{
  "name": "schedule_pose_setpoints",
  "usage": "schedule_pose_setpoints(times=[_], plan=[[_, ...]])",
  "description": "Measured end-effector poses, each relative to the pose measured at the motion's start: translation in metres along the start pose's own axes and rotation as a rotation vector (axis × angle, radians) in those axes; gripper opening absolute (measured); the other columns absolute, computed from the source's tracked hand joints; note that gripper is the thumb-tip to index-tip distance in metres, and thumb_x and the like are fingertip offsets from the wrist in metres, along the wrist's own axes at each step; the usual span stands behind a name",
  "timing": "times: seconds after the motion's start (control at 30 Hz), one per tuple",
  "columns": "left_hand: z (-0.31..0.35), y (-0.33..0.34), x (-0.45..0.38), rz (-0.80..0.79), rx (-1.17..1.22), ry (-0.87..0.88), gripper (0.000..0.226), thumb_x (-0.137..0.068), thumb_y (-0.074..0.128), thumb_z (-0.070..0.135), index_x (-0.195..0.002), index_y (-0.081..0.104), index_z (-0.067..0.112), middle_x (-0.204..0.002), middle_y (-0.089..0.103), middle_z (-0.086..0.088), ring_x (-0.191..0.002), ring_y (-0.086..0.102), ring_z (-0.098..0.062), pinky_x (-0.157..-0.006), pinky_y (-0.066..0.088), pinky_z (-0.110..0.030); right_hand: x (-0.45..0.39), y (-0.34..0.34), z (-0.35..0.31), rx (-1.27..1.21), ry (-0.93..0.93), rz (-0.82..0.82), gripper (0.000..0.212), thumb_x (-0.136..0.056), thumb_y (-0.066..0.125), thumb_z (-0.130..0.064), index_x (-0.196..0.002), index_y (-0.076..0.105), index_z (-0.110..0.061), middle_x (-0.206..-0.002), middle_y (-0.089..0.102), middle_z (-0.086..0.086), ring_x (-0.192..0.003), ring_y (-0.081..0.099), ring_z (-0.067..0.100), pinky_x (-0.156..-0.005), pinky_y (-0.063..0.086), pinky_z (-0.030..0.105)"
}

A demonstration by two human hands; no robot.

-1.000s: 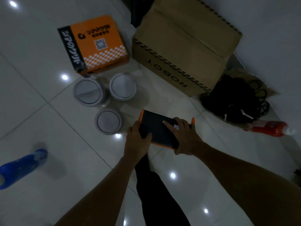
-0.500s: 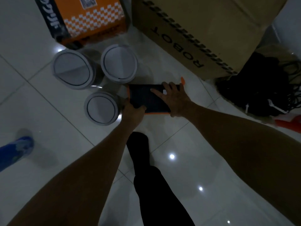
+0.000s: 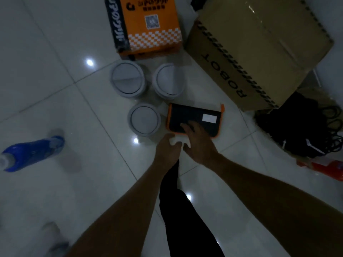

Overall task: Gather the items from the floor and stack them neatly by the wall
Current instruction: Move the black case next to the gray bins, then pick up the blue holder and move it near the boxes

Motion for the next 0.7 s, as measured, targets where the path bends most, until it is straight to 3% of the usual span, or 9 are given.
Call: schedule_pose_setpoints(times=[0.13, 0.27, 0.33, 0.47, 0.57, 0.7], plan=[[-0.03, -0.045, 0.063, 0.185, 0.118, 0.083, 0.03, -0.093, 0.051, 0.0, -0.109, 0.061, 0.023, -0.1, 0.064, 0.008, -0.098, 0.063, -0.015, -0.088, 0.051, -0.025, 0.044, 0.017, -0.075, -0.181, -0.127, -0.025, 0.065, -0.091, 0.066, -0.023, -0.151, 0.04, -0.015, -0.151, 0.04, 0.013, -0.134, 0.045, 0.03, -0.106, 0.045, 0.048], [-0.085, -0.108, 0.119, 0.371, 0.23, 0.07, 0.033, -0.094, 0.051, -0.002, -0.117, 0.065, 0.015, -0.111, 0.066, 0.004, -0.102, 0.062, -0.012, -0.089, 0.047, -0.018, 0.078, 0.04, -0.153, -0.235, -0.261, -0.059, 0.063, -0.092, 0.064, -0.021, -0.15, 0.04, -0.019, -0.143, 0.046, 0.005, -0.129, 0.048, 0.019, -0.109, 0.04, 0.03], [-0.117, -0.143, 0.143, 0.456, 0.285, 0.043, 0.031, -0.095, 0.053, 0.002, -0.121, 0.065, 0.014, -0.114, 0.066, 0.004, -0.102, 0.061, -0.01, -0.082, 0.044, -0.007, 0.091, 0.056, -0.191, -0.231, -0.317, -0.083, 0.061, -0.094, 0.062, -0.021, -0.15, 0.04, -0.017, -0.142, 0.048, 0.005, -0.129, 0.047, 0.016, -0.11, 0.034, 0.022], [-0.181, -0.208, 0.194, 0.588, 0.334, 0.056, 0.023, -0.096, 0.058, 0.009, -0.117, 0.066, 0.013, -0.109, 0.066, 0.005, -0.095, 0.06, -0.005, -0.072, 0.04, 0.003, 0.118, 0.101, -0.259, -0.221, -0.426, -0.109, 0.043, -0.095, 0.062, -0.019, -0.137, 0.052, -0.016, -0.129, 0.055, -0.001, -0.118, 0.053, 0.011, -0.103, 0.046, 0.027], [-0.24, -0.248, 0.232, 0.669, 0.412, 0.018, 0.021, -0.095, 0.06, 0.01, -0.114, 0.067, 0.012, -0.106, 0.068, 0.003, -0.09, 0.059, 0.0, -0.071, 0.04, 0.003, 0.145, 0.139, -0.312, -0.158, -0.508, -0.136, 0.031, -0.095, 0.061, -0.02, -0.126, 0.058, -0.017, -0.121, 0.057, -0.007, -0.11, 0.056, 0.007, -0.094, 0.051, 0.029], [-0.324, -0.289, 0.278, 0.805, 0.524, -0.084, 0.018, -0.094, 0.061, 0.013, -0.111, 0.068, 0.015, -0.102, 0.069, 0.004, -0.088, 0.06, 0.001, -0.07, 0.04, 0.001, 0.181, 0.201, -0.382, -0.035, -0.633, -0.251, 0.031, -0.092, 0.063, -0.023, -0.123, 0.06, -0.017, -0.117, 0.06, -0.005, -0.106, 0.059, 0.01, -0.088, 0.053, 0.03]])
Point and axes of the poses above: each hand's wrist, its own x-axis away from the middle knuckle, its own y-axis out of the palm, z = x × y, the point moved 6 cm from there along -x, towards the middle knuckle
